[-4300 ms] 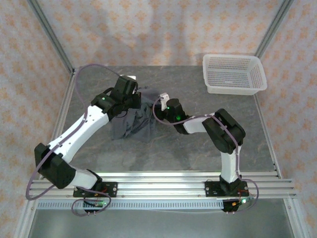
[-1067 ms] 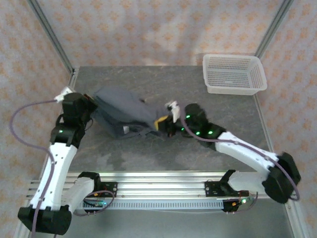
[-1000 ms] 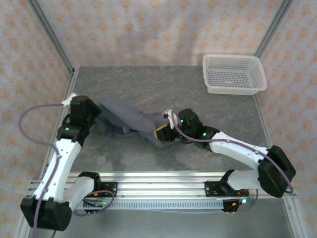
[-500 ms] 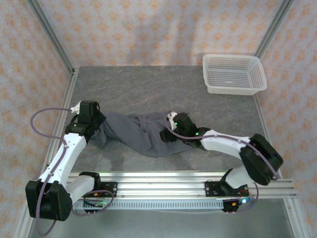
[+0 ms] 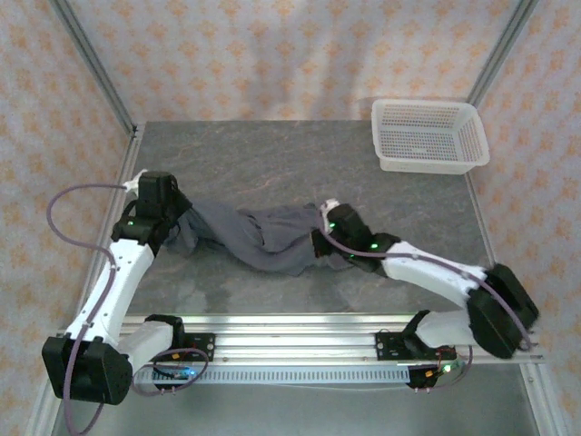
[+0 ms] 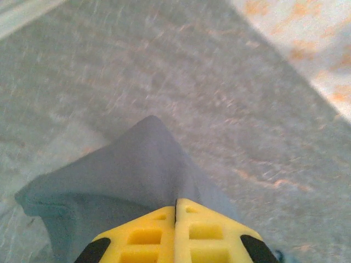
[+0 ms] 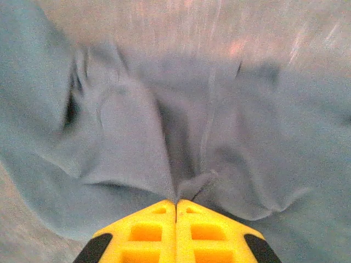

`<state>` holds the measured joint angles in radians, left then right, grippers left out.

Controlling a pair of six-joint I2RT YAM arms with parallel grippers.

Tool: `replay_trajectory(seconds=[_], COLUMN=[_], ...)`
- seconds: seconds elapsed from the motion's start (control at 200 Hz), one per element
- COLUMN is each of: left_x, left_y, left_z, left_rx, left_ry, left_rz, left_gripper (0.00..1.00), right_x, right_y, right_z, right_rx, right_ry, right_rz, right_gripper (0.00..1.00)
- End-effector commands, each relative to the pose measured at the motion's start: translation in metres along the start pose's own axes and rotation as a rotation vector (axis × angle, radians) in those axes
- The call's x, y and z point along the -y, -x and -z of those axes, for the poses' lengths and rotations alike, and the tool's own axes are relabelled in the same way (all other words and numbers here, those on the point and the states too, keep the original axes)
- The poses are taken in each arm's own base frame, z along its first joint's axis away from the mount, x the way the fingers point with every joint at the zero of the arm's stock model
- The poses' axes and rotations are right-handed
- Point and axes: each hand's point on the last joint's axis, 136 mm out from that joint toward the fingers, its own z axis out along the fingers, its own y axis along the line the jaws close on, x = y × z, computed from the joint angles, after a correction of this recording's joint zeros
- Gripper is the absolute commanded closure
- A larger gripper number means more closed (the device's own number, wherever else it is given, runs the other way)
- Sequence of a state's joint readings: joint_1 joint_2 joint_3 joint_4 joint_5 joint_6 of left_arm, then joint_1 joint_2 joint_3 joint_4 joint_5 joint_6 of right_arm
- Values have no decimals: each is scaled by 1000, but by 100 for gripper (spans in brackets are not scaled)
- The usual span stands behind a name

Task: Fold the inside-out t-shirt
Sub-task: Flatten out the T-shirt at the center of the table.

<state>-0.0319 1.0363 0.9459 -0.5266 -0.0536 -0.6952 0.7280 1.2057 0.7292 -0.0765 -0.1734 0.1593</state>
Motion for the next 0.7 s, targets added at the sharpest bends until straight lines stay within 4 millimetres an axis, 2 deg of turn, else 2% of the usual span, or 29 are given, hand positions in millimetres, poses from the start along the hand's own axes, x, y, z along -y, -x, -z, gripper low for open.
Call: replay_trajectory(seconds=[0.0, 0.055, 0.155, 0.29, 0.385, 0.47, 0.595, 0.696], left_x=[25, 43, 84, 139, 156, 161, 166, 161], left_y=[53, 74, 113, 157, 176, 187, 189, 188], left_z=[47, 68, 119, 206, 260, 296, 338, 353], left_rx=[151, 197, 277, 379, 449, 495, 537, 562], left_ry=[-86, -154, -325, -628, -770, -840, -962, -1007], left_rz=[-24, -17, -6, -8, -1, -2, -7, 13], left_gripper=[100, 100, 100, 100, 100, 100, 100, 100], right_x=[9, 6, -12, -37, -55, -68, -81, -85], right_y=[83, 116, 168, 215, 233, 242, 249, 254], right_z=[60, 94, 161, 251, 305, 347, 397, 421], right_rx=[272, 386, 573, 792, 897, 974, 1080, 1141], right_ry=[-56, -67, -40, 32, 101, 156, 229, 254], right_rz=[-11, 15, 73, 127, 170, 200, 214, 210], right_gripper=[100, 100, 100, 100, 100, 100, 100, 100])
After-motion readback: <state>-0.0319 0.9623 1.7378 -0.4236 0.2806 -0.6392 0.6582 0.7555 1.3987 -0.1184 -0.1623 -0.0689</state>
